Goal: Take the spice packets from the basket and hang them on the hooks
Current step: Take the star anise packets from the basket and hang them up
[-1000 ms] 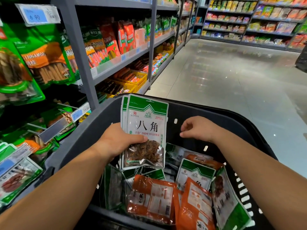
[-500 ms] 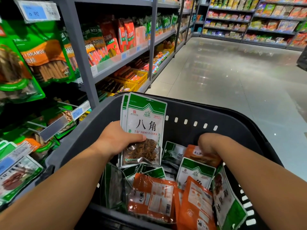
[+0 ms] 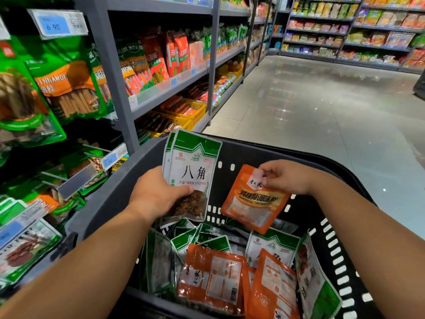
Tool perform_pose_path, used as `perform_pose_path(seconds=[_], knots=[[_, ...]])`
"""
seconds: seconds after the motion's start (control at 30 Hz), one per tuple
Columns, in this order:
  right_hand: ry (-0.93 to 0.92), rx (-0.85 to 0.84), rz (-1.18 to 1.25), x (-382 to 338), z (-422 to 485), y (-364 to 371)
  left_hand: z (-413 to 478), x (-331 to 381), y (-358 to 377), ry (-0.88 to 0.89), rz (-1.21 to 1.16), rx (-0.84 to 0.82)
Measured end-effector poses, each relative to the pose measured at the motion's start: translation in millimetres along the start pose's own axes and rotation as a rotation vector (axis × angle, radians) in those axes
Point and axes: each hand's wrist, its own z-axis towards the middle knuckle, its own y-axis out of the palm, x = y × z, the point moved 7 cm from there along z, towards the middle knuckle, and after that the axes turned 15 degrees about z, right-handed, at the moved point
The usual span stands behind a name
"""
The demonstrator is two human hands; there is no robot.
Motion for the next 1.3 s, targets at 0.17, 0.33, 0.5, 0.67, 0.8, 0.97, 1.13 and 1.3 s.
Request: perform_pose_path(seconds=[0.17, 0.33, 0.5, 0.67, 0.8, 0.97, 1.13, 1.3], knots=[[-0.079, 0.046, 0.304, -17.4, -4.1, 1.0, 0.7, 4.8, 5.1, 0.033, -0.040, -0.041], [-0.048, 0.134, 0.525, -18.2, 0.2, 5.1, -0.4, 9.6, 7.9, 0.072, -0.107, -0.073], [0.035, 0.309, 0.821, -13.7, 1.6, 3.3, -1.0, 10.0, 4.7, 0.070, -0.162, -0.041], [0.053, 0.329, 1.149, -19.2, 1.6, 7.8, -1.7, 10.8, -4.2, 0.079, -0.207, 0.045], [0.031, 0.354, 1.180, -24.7, 1.1, 5.9, -6.8, 13.2, -8.7, 0.102, -0.254, 0.074], [-0.043, 0.318, 1.220, -45.5, -4.4, -0.1, -15.0, 18.7, -26.0, 0.099, -0.363, 0.134], [-0.125, 0.290, 1.278, -81.5, -18.9, -8.9, -29.4, 32.6, -54.0, 0.164, -0.351, 0.150], [-0.200, 0.272, 1.277, -133.5, -35.1, -11.4, -51.1, 32.8, -91.7, 0.185, -0.361, 0.187]])
